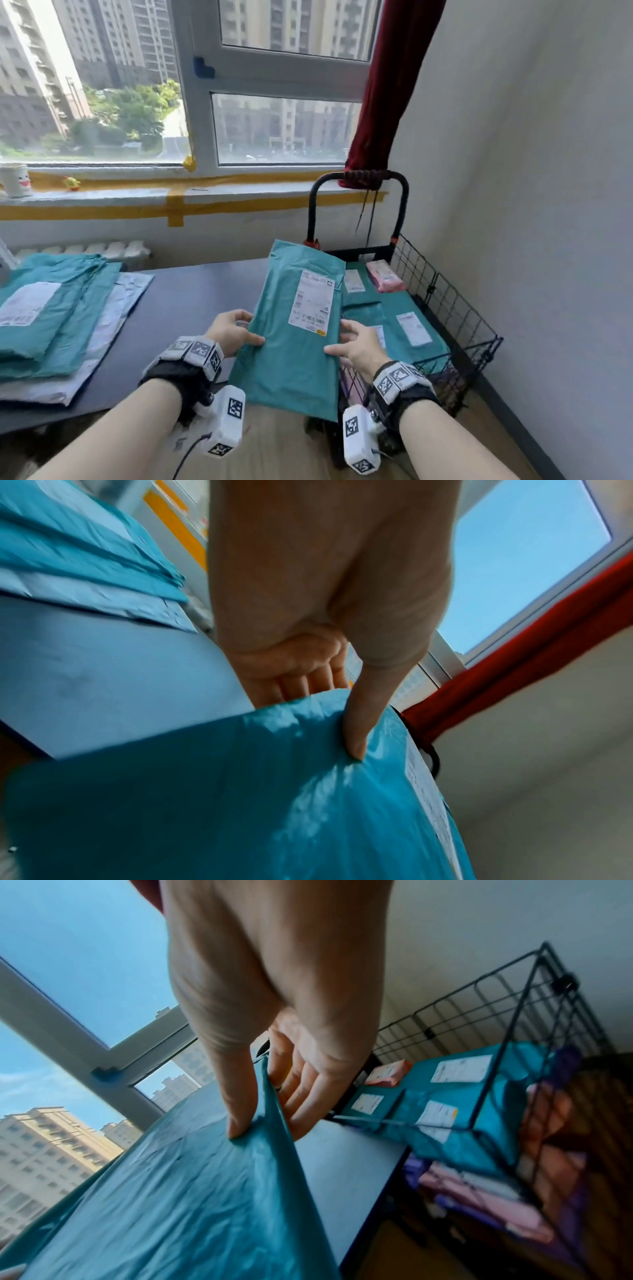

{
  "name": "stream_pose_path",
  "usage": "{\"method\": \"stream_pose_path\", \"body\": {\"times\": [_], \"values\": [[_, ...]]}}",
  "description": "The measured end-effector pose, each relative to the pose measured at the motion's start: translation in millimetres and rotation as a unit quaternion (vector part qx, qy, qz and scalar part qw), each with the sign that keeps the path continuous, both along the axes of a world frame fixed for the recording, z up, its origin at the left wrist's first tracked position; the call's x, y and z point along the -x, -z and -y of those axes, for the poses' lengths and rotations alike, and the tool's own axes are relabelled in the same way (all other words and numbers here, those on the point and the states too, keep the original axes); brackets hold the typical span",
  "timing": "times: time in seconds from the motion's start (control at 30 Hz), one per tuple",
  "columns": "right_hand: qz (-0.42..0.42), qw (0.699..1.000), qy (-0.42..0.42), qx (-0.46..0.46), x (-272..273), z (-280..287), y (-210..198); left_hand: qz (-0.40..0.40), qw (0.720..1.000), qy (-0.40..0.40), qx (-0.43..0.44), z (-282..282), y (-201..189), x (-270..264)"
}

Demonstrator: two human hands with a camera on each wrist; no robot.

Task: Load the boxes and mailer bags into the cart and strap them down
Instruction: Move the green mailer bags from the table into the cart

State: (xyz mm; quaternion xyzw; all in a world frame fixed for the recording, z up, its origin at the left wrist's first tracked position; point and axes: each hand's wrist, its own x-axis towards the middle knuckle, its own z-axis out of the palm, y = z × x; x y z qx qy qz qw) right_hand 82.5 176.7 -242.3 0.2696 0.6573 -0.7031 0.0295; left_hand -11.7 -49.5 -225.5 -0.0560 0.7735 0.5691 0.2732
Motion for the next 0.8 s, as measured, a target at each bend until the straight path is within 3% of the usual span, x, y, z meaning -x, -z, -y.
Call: {"method": "stream_pose_path", "body": {"times": [0.27, 0.5, 0.8], "values": [[0.027, 0.998, 0.04, -0.046, -0.4, -146.5, 16.4, -0.009, 0.997, 0.059, 0.046, -165.3, 20.2, 17.4], [0.057, 0.989, -0.018, -0.136, 44.5, -285.9, 37.3, -0.002, 0.997, 0.015, 0.078, -303.4, 53.3, 33.3], [0.092, 0.972, -0.124, -0.178, 122.1, -378.3, 76.2, 0.045, 0.989, -0.062, 0.13, -387.6, 99.8, 78.8]]}}
